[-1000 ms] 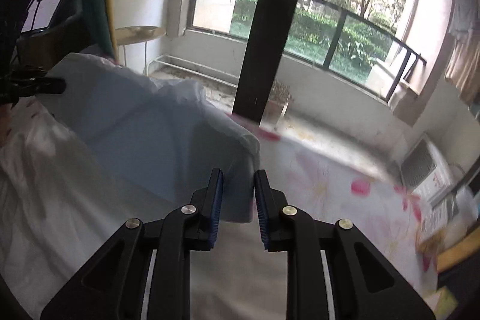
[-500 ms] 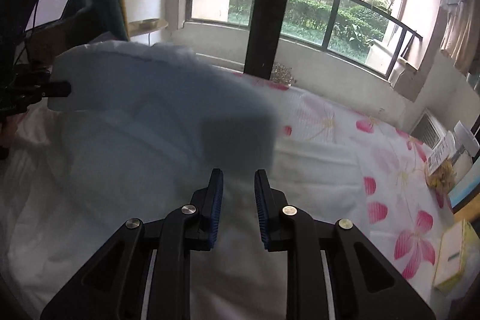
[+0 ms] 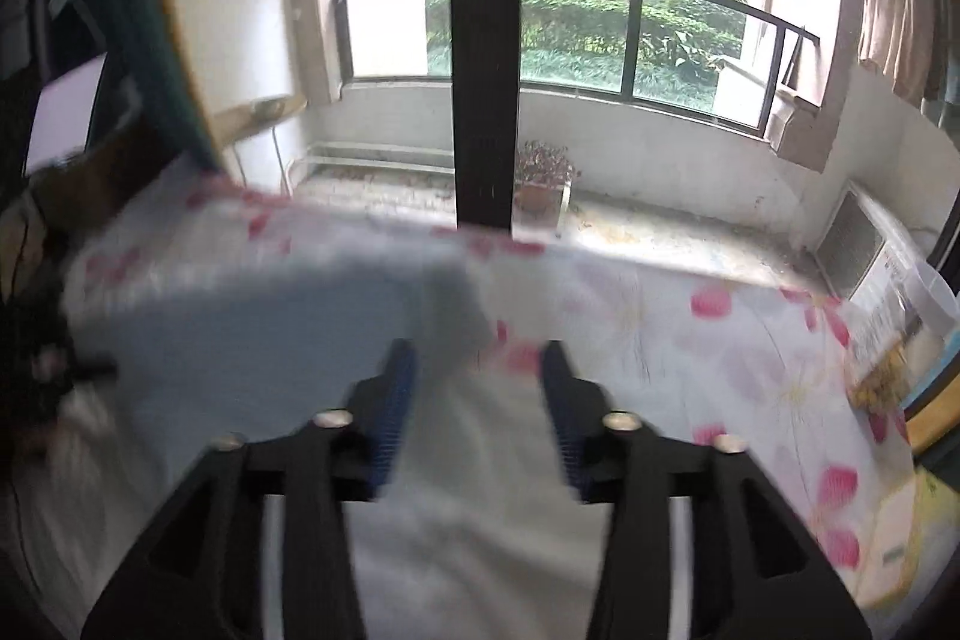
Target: Fold large clothes
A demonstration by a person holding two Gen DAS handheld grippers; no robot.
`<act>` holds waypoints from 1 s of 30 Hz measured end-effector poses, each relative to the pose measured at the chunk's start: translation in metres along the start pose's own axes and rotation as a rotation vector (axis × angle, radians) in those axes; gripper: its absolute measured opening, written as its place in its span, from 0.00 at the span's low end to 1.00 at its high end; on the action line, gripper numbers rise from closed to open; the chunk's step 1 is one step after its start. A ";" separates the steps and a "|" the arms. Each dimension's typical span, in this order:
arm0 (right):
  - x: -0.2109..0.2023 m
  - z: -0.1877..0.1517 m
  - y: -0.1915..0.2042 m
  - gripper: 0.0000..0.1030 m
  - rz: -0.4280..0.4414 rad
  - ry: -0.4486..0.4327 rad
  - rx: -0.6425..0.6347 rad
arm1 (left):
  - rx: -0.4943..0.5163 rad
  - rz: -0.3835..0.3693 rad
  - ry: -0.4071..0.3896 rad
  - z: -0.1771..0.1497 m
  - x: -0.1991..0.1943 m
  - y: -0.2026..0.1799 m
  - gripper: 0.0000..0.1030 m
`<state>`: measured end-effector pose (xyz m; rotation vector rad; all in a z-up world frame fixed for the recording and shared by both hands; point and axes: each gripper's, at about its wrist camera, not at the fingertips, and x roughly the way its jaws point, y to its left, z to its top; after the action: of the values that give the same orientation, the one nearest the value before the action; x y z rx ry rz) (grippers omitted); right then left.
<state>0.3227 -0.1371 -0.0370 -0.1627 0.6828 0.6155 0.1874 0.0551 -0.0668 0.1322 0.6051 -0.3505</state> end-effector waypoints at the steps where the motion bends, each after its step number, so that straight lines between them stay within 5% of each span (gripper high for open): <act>1: 0.007 0.009 -0.001 0.59 0.019 0.002 0.020 | -0.005 -0.007 0.002 0.000 0.000 0.001 0.15; 8: 0.061 0.051 0.013 0.59 0.085 0.082 0.120 | 0.012 -0.042 0.009 -0.002 -0.001 -0.002 0.15; 15: 0.068 0.027 0.033 0.59 0.063 0.152 0.041 | -0.013 -0.049 0.023 -0.003 -0.004 0.001 0.17; 20: 0.041 0.004 0.020 0.59 0.019 0.194 0.068 | -0.163 -0.108 0.019 0.000 -0.018 0.013 0.50; 30: 0.027 -0.064 0.024 0.59 0.065 0.282 0.101 | -0.430 -0.186 -0.037 0.014 -0.037 0.003 0.65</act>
<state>0.2904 -0.1261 -0.1021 -0.1347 0.9927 0.6245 0.1676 0.0648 -0.0338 -0.3446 0.6450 -0.3938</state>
